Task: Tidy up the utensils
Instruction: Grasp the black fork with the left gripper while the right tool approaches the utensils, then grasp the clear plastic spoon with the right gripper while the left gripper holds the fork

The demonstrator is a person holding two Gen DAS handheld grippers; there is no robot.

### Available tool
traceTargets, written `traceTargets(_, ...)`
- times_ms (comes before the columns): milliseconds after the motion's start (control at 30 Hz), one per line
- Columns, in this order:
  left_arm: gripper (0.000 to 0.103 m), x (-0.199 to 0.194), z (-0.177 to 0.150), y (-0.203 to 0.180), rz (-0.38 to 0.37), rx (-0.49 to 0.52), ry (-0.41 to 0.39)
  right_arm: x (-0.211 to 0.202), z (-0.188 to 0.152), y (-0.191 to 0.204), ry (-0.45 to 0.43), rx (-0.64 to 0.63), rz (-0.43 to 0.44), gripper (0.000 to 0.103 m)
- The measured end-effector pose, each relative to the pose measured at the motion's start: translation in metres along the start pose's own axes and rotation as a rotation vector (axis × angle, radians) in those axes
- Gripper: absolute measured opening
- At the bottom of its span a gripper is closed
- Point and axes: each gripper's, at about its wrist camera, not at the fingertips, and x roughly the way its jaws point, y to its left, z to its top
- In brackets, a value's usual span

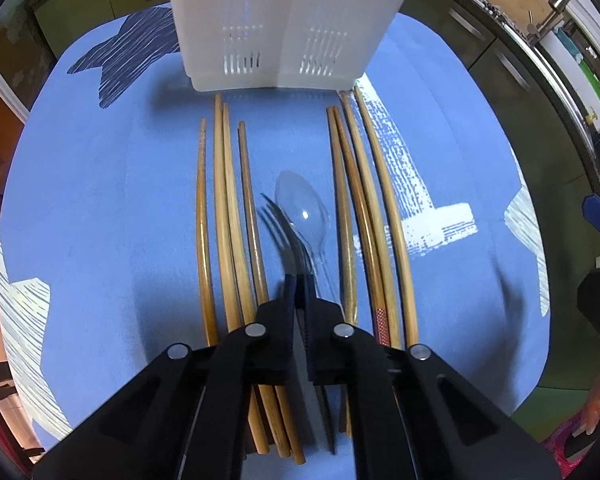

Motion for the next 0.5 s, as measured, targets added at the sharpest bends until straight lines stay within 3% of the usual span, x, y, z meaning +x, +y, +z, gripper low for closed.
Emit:
traceTargets(300, 0.004, -0.04, -0.002, 0.018, 0.0, -0.009, -0.102, 0.023, 0.009, 0.021, 0.08, -0.051, 0.042, 0.099)
traceTargets(500, 0.004, -0.069, -0.013, 0.034, 0.003, -0.014, -0.155, 0.052, 0.019, 0.051, 0.188, -0.09, 0.12, 0.077)
